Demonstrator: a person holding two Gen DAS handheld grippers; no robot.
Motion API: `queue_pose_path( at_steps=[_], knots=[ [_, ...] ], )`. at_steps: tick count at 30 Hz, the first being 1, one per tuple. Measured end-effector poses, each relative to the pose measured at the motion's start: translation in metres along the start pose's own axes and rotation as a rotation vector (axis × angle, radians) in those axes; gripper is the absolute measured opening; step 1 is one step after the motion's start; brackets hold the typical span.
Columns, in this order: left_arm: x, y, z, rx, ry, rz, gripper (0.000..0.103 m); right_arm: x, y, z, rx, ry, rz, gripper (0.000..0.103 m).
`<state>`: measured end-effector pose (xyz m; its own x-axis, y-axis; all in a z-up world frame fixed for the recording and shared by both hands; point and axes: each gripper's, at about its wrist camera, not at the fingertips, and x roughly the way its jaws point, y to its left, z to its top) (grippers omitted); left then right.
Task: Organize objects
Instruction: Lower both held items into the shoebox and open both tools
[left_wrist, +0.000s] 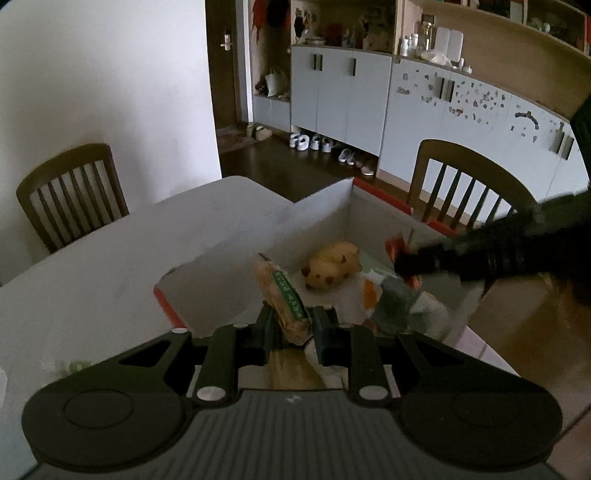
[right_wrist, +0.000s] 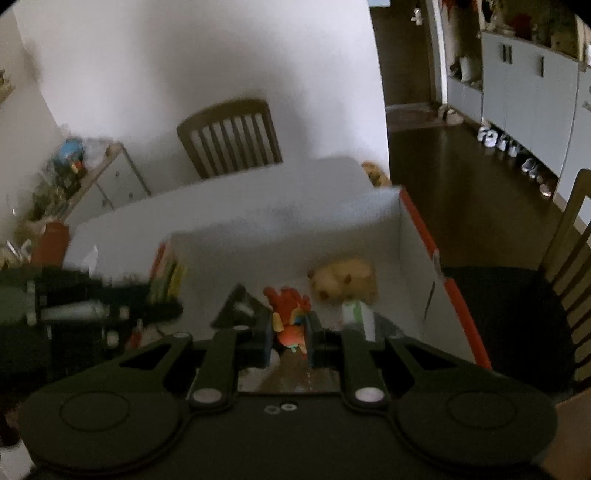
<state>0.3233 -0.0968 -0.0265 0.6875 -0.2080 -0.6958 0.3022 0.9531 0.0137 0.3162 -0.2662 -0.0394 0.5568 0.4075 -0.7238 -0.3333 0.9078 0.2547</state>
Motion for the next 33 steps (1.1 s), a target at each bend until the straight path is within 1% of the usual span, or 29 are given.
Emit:
queue_pose_path(
  at_steps=[6, 13, 18, 21, 29, 33],
  knots=[
    [0.026, 0.0, 0.017, -0.015, 0.031, -0.014, 0.021, 0.013, -0.004, -0.016, -0.026, 0.074, 0.002, 0.016],
    [0.064, -0.012, 0.025, -0.004, 0.089, -0.048, 0.021, 0.026, -0.007, -0.023, -0.052, 0.124, -0.014, 0.016],
    [0.087, -0.025, 0.026, 0.017, 0.133, -0.074, 0.021, 0.031, -0.007, -0.025, -0.063, 0.13, -0.015, 0.017],
    [0.099, -0.031, 0.026, 0.025, 0.162, -0.081, 0.021, 0.031, -0.006, -0.024, -0.077, 0.134, -0.01, 0.02],
    [0.122, -0.034, 0.024, -0.005, 0.253, -0.115, 0.021, 0.023, -0.003, -0.027, -0.106, 0.129, 0.017, 0.025],
    [0.128, -0.034, 0.022, -0.013, 0.271, -0.1, 0.023, 0.019, -0.002, -0.027, -0.117, 0.129, 0.026, 0.03]
  ],
)
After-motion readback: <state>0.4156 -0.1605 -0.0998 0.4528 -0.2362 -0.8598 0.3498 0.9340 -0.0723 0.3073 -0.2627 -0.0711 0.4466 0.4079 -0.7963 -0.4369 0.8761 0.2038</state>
